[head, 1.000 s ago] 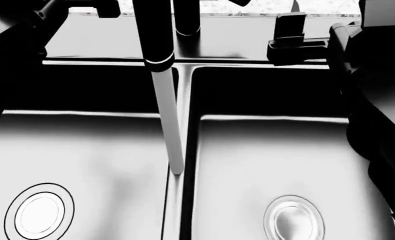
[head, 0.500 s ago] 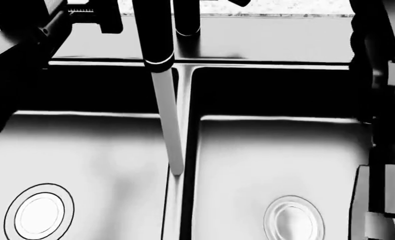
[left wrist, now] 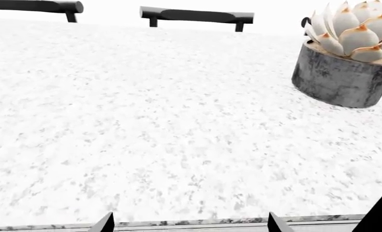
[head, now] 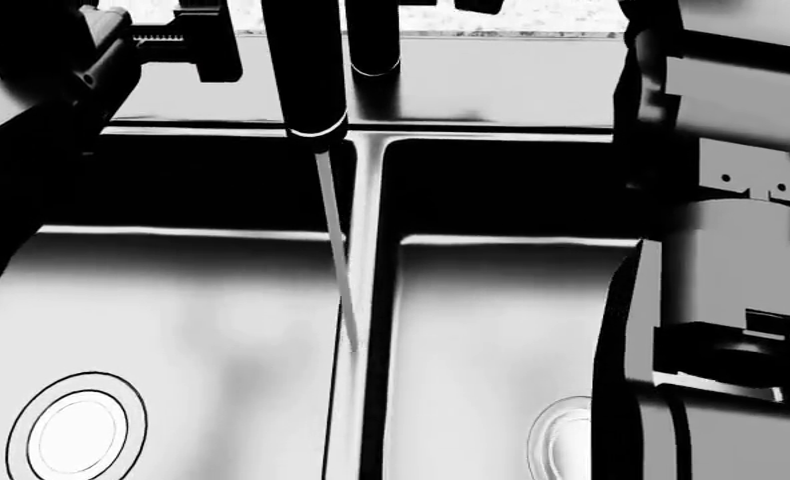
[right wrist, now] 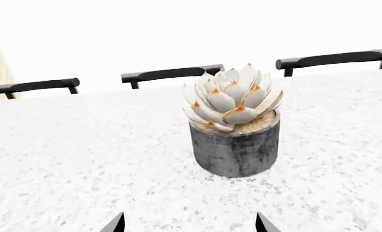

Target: Pick the eggplants and mangos from the sink and place them in one bowl. Place the bell pepper in the other bowl. Then turn off the sink faucet.

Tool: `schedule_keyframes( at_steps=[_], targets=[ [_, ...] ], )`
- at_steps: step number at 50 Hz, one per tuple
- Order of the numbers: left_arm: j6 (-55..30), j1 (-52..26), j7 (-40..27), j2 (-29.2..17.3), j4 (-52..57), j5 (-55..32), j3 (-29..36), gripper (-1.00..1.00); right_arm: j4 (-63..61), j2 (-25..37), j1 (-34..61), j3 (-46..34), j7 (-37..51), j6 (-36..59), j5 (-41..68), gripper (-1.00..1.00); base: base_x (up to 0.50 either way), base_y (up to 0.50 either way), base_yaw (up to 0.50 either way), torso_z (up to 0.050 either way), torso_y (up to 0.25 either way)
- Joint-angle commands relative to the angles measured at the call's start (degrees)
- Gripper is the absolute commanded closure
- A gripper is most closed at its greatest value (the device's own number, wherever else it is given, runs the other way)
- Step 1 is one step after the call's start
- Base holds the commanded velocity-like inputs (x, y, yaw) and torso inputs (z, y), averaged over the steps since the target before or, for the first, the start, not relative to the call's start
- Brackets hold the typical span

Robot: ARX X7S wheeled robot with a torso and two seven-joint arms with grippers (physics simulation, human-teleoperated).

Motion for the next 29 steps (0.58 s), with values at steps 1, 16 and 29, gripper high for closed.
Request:
schedule_keyframes(
  at_steps=[1,16,29],
  targets=[
    [-0.60,-0.01,-0.13,0.19,0.06,0.03,-0.20,-1.00,6.08,-3.53,-1.79,-0.64,-3.58,0.01,-0.25,-1.00,0.01,0.00,0.00,0.000,-0.010],
    [-0.44,0.39,-0.09,-0.10,-0.08,-0.13,-0.21,-1.00,6.09,-4.84,-2.53,-0.50,-4.99,-0.42,-0.90,-1.00,0.00,0.00,0.00,0.000,-0.001],
    [-0.51,1.32,-0.22,0.16,1.09,-0.43,0.04,-1.00,6.04,-0.06,-3.27,0.31,-1.01,-2.08,-0.97,-1.00,0.00,0.00,0.00,0.000,-0.002]
  ],
)
